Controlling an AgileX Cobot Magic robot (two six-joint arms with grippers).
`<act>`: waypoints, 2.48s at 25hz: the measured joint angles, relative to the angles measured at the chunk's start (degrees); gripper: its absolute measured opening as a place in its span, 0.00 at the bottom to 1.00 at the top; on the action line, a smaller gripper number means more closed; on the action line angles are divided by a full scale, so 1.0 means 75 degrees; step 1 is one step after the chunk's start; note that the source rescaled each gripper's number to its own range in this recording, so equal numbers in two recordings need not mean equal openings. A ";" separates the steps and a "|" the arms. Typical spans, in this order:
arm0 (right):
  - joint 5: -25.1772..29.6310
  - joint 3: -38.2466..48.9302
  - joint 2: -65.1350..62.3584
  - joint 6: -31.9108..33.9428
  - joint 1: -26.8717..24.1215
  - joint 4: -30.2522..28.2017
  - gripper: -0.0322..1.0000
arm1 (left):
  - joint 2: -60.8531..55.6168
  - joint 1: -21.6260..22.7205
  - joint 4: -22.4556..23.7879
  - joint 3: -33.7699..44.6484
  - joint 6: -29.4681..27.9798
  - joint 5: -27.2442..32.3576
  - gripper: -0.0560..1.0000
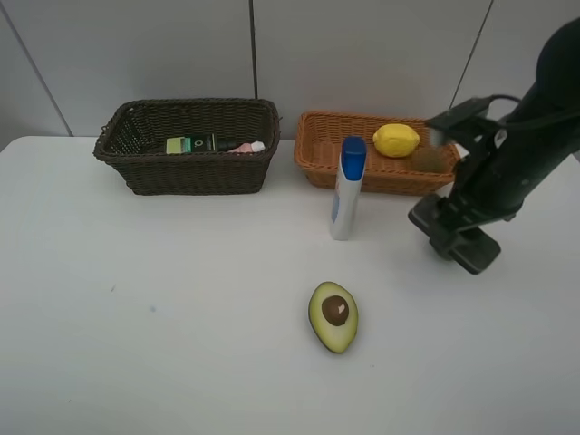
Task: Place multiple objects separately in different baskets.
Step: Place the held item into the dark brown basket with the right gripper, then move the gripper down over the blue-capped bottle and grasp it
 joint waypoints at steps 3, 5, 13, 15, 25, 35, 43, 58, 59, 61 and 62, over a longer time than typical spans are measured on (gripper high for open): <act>-0.0752 -0.1123 -0.0067 0.0017 0.0000 0.0997 0.34 | 0.0000 0.0000 0.0000 0.0000 0.0000 0.0000 1.00; -0.1683 -0.1828 0.0116 0.0017 0.0000 0.1955 0.34 | 0.0000 0.0000 0.0000 0.0000 0.0000 0.0000 1.00; -0.4723 -0.3890 0.2192 -0.1152 0.0848 0.4699 0.34 | 0.0000 0.0000 0.0000 0.0000 0.0000 0.0000 1.00; -0.5217 -0.4360 0.2860 -0.1258 0.1129 0.4723 0.34 | 0.0000 0.0000 0.0000 0.0000 0.0000 0.0000 1.00; -0.6564 -0.6164 0.5380 -0.1273 0.1758 0.4749 0.34 | 0.0000 0.0000 0.0000 0.0000 0.0000 0.0000 1.00; -0.6365 -0.6578 0.6171 -0.1273 0.1845 0.5011 0.93 | 0.0000 0.0000 -0.0006 0.0000 0.0000 0.0000 1.00; -0.4215 -0.6592 0.4989 -0.1144 0.1837 0.4661 0.98 | 0.0000 0.0000 -0.0006 0.0000 0.0000 0.0000 1.00; 0.2968 -0.6608 0.2961 0.4178 0.1031 -0.0498 0.98 | 0.0000 0.0000 -0.0006 0.0000 0.0000 0.0000 1.00; 0.3005 -0.6592 0.2961 0.4193 0.0994 -0.0219 0.98 | 0.0000 0.0000 -0.0006 0.0000 0.0000 0.0000 1.00; 0.3024 -0.6592 0.2961 0.4193 0.0993 0.0269 0.98 | 0.0000 0.0000 -0.0006 0.0000 0.0000 0.0000 1.00; 0.3009 -0.6565 0.2961 0.4201 0.0993 0.0458 0.98 | 0.0000 0.0000 -0.0006 0.0000 0.0000 0.0000 1.00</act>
